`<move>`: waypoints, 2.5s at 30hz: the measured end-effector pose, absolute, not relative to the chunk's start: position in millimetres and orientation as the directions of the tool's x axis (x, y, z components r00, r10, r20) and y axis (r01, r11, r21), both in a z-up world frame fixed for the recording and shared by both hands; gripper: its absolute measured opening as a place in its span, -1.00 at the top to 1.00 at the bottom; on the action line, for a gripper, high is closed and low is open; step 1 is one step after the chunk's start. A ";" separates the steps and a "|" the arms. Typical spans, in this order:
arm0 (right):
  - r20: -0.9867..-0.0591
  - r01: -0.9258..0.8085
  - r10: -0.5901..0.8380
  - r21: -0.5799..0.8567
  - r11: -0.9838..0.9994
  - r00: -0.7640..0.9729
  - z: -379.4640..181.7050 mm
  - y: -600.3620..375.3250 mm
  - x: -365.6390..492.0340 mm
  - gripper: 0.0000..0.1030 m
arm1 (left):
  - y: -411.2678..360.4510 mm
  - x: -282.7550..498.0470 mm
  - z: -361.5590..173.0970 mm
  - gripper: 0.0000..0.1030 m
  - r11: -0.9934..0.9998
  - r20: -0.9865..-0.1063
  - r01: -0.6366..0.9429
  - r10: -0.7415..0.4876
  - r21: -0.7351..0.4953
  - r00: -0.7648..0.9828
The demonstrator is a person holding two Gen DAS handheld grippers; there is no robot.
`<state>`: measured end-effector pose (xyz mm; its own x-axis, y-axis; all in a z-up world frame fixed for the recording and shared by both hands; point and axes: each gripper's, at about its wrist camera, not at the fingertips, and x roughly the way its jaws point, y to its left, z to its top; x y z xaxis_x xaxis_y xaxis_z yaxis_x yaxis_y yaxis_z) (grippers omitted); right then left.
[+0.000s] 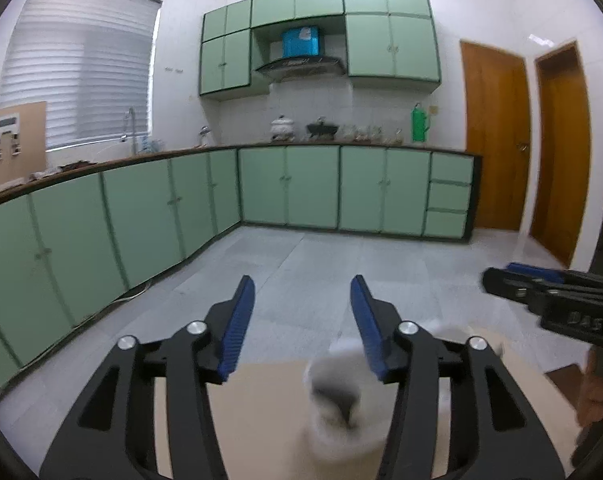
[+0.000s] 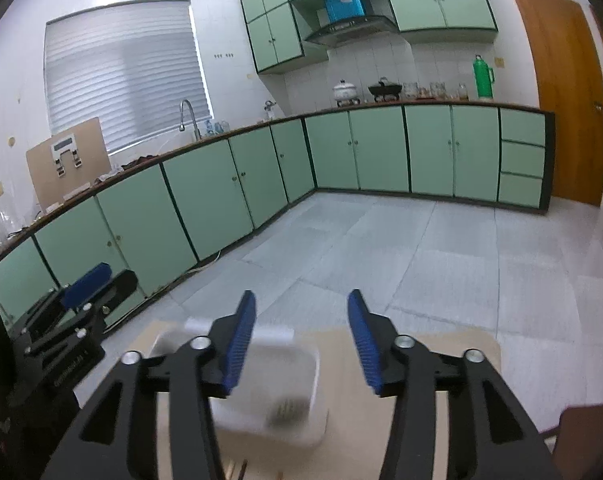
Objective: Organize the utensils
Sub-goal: 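Lower both spoons into the white holder and open both tools, then move both open tools back over the chopsticks, then grasp a plain wooden chopstick with the right tool while the left tool grasps another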
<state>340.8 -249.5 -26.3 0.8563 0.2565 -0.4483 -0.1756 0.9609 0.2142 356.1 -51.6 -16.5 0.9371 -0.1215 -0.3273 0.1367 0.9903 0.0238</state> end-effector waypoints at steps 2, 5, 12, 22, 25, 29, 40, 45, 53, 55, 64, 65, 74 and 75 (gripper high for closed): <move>-0.463 -0.168 0.248 0.207 0.964 0.851 -33.8 -252.7 314.8 -0.21 | -46.4 336.0 -20.9 -0.10 0.991 -0.353 0.133 -0.119 0.015 0.928; -0.495 -0.170 0.252 0.205 0.964 0.831 -50.6 -251.6 274.7 -0.43 | -39.5 300.2 -35.6 -0.23 0.990 -0.412 0.138 -0.126 -0.001 0.902; -0.598 -0.147 0.245 0.209 0.967 0.763 -99.5 -245.3 195.7 -0.52 | -28.8 222.6 -89.1 -0.35 0.988 -0.563 0.156 -0.125 0.009 0.817; -0.670 -0.101 0.199 0.182 0.978 0.716 -143.3 -232.6 130.3 -0.50 | -28.4 157.9 -151.6 -0.36 0.987 -0.708 0.158 -0.105 0.009 0.698; -0.688 -0.120 0.209 0.175 0.977 0.695 -152.5 -225.4 120.4 -0.34 | -30.8 150.6 -159.0 -0.36 0.986 -0.728 0.167 -0.107 0.011 0.678; -0.723 -0.162 0.243 0.181 0.970 0.647 -165.7 -214.6 117.0 0.00 | -28.4 143.4 -159.5 -0.36 0.984 -0.731 0.178 -0.114 0.010 0.673; -0.749 -0.214 0.262 0.164 0.963 0.609 -175.1 -198.5 116.4 0.81 | -35.2 138.3 -161.2 -0.36 0.977 -0.755 0.212 -0.143 -0.005 0.640; -0.750 -0.194 0.247 0.160 0.968 0.613 -174.2 -205.8 115.1 0.87 | -40.0 141.6 -167.6 -0.37 0.977 -0.776 0.215 -0.134 0.003 0.617; -0.751 -0.162 0.221 0.153 0.975 0.623 -175.1 -216.9 118.0 0.86 | -29.8 148.4 -169.7 -0.38 0.986 -0.790 0.167 -0.090 0.016 0.606; -0.749 -0.170 0.228 0.155 0.973 0.622 -175.1 -216.5 117.8 0.83 | -28.9 149.4 -169.6 -0.38 0.987 -0.791 0.159 -0.084 0.017 0.606; -0.741 -0.240 0.262 0.139 0.961 0.618 -174.5 -213.1 96.2 0.41 | -29.1 135.4 -168.5 -0.35 0.984 -0.785 0.180 -0.116 -0.005 0.609; -0.740 -0.240 0.262 0.138 0.961 0.619 -174.2 -213.6 95.1 0.41 | -29.1 135.5 -168.5 -0.34 0.984 -0.785 0.177 -0.114 -0.005 0.610; -0.740 -0.230 0.258 0.143 0.963 0.621 -175.4 -213.8 101.5 0.53 | -36.2 138.3 -170.0 -0.06 0.982 -0.783 0.188 -0.118 -0.001 0.611; -0.743 -0.227 0.250 0.135 0.965 0.620 -175.9 -212.8 102.5 0.62 | -37.8 138.8 -170.0 -0.04 0.982 -0.782 0.191 -0.119 0.001 0.611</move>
